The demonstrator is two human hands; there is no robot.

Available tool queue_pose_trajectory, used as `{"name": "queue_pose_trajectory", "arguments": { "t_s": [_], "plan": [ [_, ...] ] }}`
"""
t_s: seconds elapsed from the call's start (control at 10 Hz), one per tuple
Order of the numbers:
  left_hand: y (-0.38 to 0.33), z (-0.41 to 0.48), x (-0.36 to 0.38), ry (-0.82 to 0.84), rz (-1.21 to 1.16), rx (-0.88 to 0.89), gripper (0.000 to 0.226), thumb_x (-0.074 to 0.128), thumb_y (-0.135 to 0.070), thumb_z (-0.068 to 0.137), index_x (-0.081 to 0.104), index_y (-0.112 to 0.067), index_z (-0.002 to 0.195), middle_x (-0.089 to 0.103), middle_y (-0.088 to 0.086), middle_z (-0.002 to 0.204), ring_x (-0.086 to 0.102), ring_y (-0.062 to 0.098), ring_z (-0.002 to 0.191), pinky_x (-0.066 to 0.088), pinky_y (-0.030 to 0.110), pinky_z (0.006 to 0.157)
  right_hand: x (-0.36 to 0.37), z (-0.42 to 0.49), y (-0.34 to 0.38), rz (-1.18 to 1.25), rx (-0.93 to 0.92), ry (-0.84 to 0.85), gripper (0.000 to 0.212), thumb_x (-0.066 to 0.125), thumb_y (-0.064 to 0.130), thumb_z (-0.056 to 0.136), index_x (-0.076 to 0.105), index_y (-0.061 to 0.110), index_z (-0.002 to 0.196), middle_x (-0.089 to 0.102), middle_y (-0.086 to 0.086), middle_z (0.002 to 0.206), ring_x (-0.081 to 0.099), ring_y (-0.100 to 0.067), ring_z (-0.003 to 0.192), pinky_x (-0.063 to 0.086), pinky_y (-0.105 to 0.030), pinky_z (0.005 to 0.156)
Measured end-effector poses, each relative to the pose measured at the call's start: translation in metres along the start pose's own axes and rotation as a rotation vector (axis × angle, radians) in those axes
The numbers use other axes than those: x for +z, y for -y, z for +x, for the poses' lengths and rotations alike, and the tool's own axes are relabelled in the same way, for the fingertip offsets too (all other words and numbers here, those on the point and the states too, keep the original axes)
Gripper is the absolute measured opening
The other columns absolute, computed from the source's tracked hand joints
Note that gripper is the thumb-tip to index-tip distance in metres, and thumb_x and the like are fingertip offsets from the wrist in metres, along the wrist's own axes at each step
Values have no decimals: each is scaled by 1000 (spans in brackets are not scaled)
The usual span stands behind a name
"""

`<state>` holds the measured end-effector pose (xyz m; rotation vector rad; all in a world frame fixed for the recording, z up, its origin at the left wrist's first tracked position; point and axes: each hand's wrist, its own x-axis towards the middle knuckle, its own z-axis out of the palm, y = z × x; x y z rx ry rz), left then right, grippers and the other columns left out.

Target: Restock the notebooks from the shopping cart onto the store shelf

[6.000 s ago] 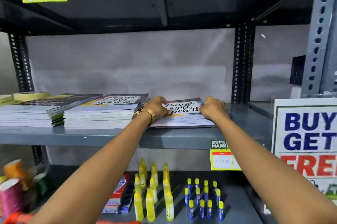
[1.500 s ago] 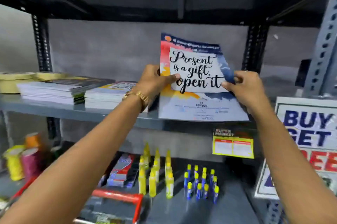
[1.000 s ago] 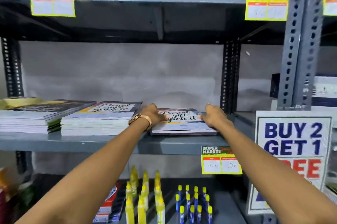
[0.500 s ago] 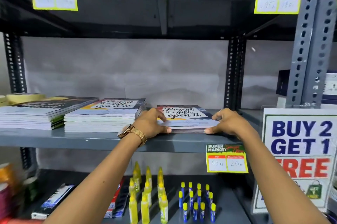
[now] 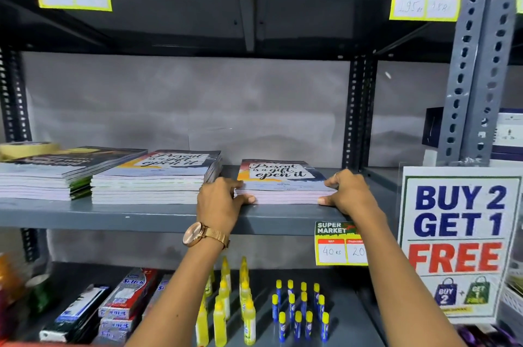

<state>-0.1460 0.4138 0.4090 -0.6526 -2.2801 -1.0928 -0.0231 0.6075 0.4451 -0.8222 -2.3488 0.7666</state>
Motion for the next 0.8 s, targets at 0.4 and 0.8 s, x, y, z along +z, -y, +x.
{"name": "queue_pose_trajectory", "arguments": {
  "t_s": [0.4, 0.8],
  "plan": [
    [1, -4, -7, -30, -200, -81, 30, 85, -25, 68, 79, -15, 97, 80, 6, 86, 71, 9, 86, 43, 14, 76, 2, -4, -9, -10, 4, -115, 54, 84, 19, 70, 65, 14, 120, 52, -13, 130, 49, -32, 123, 43, -42, 101],
    [-6, -4, -13, 104, 44, 63, 47, 78, -37, 76, 69, -18, 118, 70, 11, 120, 62, 28, 113, 50, 34, 92, -7, -54, 11, -45, -134, -192, 67, 69, 34, 84, 43, 14, 143, 53, -15, 140, 52, -32, 128, 44, -43, 102]
  ]
}}
